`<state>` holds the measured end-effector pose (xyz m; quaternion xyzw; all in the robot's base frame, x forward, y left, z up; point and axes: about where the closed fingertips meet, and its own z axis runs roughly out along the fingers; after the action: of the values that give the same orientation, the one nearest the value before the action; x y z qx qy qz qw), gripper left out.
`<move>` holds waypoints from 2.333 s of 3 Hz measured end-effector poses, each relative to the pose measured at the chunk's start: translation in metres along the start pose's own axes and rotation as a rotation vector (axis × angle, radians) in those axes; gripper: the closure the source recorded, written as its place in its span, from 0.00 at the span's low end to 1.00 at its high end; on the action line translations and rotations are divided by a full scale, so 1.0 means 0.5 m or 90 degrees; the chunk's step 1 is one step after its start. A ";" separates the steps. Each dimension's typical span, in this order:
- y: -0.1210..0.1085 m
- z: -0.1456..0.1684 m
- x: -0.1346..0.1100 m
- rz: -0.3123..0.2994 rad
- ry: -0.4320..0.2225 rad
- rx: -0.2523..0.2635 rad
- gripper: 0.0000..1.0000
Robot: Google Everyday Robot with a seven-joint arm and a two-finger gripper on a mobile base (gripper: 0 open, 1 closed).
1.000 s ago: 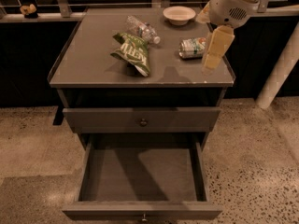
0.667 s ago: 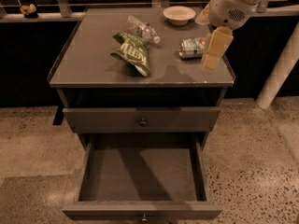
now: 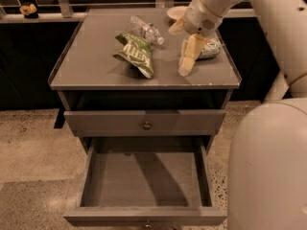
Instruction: Place green jalapeno chip bag into middle drawer
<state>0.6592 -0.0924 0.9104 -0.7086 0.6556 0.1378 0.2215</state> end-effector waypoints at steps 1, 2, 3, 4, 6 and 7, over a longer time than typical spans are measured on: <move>-0.052 0.050 -0.041 -0.033 -0.051 -0.001 0.00; -0.093 0.076 -0.081 -0.043 -0.066 0.024 0.00; -0.111 0.107 -0.116 -0.036 -0.034 0.034 0.00; -0.103 0.149 -0.118 -0.009 0.000 0.027 0.00; -0.045 0.242 -0.074 0.039 0.049 0.005 0.00; -0.043 0.274 -0.084 0.005 0.060 -0.018 0.00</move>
Offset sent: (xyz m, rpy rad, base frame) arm 0.0591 0.0766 -0.0022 0.1074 -0.0956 0.0517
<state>0.6893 0.0126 0.8153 -0.7147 0.6662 0.1143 0.1800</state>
